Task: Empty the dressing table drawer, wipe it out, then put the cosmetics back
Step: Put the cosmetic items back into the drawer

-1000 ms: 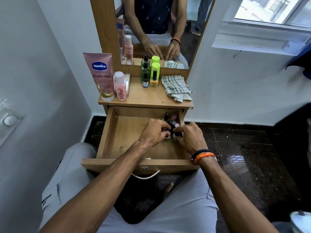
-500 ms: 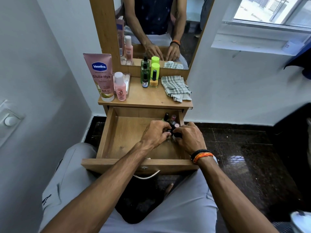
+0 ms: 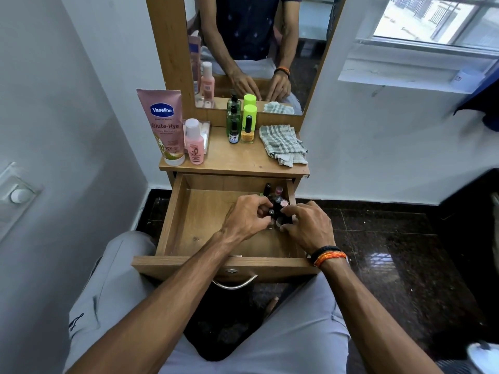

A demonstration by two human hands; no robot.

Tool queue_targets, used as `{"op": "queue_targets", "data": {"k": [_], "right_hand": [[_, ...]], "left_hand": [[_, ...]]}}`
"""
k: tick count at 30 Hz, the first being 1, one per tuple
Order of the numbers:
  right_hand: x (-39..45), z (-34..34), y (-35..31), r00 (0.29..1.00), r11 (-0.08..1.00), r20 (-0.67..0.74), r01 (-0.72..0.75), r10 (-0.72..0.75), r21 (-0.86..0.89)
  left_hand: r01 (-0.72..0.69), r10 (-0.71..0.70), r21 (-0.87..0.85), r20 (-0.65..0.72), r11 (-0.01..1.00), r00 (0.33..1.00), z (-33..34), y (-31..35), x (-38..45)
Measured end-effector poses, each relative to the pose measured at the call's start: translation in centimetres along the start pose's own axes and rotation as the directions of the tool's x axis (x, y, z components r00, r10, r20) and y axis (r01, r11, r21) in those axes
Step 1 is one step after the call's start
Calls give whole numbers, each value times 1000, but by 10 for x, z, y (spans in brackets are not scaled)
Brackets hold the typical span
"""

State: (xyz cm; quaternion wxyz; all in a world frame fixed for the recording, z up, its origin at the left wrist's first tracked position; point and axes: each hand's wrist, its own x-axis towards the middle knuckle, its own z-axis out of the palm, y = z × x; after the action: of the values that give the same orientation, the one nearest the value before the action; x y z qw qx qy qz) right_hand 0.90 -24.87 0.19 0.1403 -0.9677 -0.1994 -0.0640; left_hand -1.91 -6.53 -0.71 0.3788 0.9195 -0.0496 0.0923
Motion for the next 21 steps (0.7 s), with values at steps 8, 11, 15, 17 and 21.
{"op": "queue_targets", "data": {"k": [8,11,15,17,21], "right_hand": [[21,-6,-13,985,982,-155,-40,70,186],[49,-11,-28,977,960,-203,-6,65,279],[91,-17,-49,967,927,-235,-1,96,376],[110,-18,-57,962,915,-253,4,107,403],[144,-20,-71,959,905,-252,-11,130,424]], "left_hand": [[54,-55,-6,-159,999,986,-20,-9,7],[62,-71,-41,-262,997,963,-34,-8,24],[74,-98,-74,-404,995,910,-50,-9,55],[91,-119,-83,-456,992,882,-57,-11,71],[104,-112,-44,-512,994,852,-70,-13,96]]}}
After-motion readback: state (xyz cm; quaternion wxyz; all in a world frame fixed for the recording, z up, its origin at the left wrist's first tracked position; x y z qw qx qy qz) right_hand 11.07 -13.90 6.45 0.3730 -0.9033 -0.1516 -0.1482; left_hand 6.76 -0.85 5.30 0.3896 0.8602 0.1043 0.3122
